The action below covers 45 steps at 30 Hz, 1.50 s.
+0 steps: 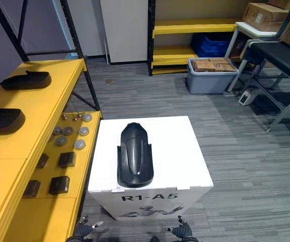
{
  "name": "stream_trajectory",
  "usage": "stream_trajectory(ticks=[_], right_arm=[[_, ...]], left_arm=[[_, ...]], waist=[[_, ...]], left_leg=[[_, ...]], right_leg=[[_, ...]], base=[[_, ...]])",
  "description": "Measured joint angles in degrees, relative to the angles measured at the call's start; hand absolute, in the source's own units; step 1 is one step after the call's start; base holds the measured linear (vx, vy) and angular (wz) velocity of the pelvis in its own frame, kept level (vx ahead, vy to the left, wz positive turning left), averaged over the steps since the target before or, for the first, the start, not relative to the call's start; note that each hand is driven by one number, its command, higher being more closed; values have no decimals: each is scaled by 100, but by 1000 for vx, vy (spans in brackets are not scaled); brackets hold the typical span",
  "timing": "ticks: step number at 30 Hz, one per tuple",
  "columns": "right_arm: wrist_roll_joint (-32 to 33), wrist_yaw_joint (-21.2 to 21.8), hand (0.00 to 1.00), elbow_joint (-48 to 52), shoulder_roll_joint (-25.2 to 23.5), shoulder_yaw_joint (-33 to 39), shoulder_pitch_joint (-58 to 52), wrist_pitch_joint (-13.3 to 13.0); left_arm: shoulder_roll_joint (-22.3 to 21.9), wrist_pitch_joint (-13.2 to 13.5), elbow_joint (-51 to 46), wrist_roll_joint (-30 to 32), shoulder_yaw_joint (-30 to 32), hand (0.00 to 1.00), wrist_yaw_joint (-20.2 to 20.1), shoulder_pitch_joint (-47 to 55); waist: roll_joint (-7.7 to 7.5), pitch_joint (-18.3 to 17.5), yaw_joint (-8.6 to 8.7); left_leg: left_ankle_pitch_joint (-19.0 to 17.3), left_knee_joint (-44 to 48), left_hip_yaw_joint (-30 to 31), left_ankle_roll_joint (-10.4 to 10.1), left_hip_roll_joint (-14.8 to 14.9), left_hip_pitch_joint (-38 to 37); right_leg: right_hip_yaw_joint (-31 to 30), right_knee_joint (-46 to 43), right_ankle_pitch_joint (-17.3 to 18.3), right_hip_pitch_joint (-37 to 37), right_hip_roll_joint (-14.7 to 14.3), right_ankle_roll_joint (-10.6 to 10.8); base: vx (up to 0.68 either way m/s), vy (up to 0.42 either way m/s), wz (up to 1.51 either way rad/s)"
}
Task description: Walk over and take plastic housings, then place them on the shelf
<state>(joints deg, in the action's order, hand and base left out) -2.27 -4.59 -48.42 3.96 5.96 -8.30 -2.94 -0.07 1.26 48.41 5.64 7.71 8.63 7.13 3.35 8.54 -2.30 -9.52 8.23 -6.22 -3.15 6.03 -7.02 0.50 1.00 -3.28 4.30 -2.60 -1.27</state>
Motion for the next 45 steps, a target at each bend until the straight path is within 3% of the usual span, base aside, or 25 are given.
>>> stream_trajectory(ticks=[6, 8, 11, 16, 22, 25, 30, 39, 45], right_arm=[[247, -224, 0, 1777, 113, 1032, -550, 59], [242, -338, 0, 3234, 361, 1476, -749, 94], [126, -397, 0, 4622, 727, 1871, -868, 84], [-28, -261, 0, 5778, 1241, 1424, -495, -17], [147, 284, 0, 5891, 1881, -156, 560, -360], [144, 456, 0, 5814, 1895, -718, 1146, -510], [-200, 405, 0, 4931, 1629, -1057, 1775, -474], [-2192, -150, 0, 3709, 310, -987, 1762, 297], [-3052, -539, 0, 3418, -88, -607, 1533, 716]], left_arm=[[-2, 0, -525, -124, 268, 0, -11, 226], [24, 6, -705, -125, 357, 0, -34, 356], [37, 17, -740, -146, 408, 0, -90, 506], [107, 37, -584, -221, 352, 0, -243, 719], [294, 119, -407, -227, -152, 0, -412, 577], [314, 192, -399, -220, -285, 0, -435, 553], [362, 233, -346, -220, -473, 0, -423, 415], [323, 158, -338, -216, -435, 0, -337, 240], [227, 98, -348, -194, -360, 0, -207, 226]], waist=[[-32, -15, 7], [-97, -67, 22], [-198, -278, 28], [-324, -422, 147], [-284, -451, 139], [-259, -430, 106], [-234, -330, -64], [-237, -125, -147], [-224, -104, -149]], left_leg=[[11, -34, -149, -20, 10, -75], [10, -46, -184, -22, -1, -77], [0, -114, -258, -28, 9, -54], [7, -216, -330, -23, 27, -102], [52, -190, -311, 44, -79, -99], [104, -193, -243, 105, -135, -73], [143, -223, -24, 147, -196, 66], [324, -513, 371, 120, -209, 178], [341, -513, 493, 139, -235, 177]], right_leg=[[11, 20, 110, 71, 19, 83], [12, -70, 208, 26, 40, 99], [55, -49, 356, -56, 37, 96], [11, -38, 274, -54, 4, 33], [-21, -32, 250, -22, 52, 62], [12, 80, 183, 39, 105, 74], [114, 400, -44, 86, 141, 86], [501, 398, -77, -29, 156, 67], [646, 398, -76, 18, 167, 68]], base=[[98, 50, -1], [11, 43, -1], [-17, 1, 7], [28, 6, -3], [20, 32, -4], [-47, 36, 13], [-90, 34, 14], [-20, 4, 18], [24, 20, 11]])
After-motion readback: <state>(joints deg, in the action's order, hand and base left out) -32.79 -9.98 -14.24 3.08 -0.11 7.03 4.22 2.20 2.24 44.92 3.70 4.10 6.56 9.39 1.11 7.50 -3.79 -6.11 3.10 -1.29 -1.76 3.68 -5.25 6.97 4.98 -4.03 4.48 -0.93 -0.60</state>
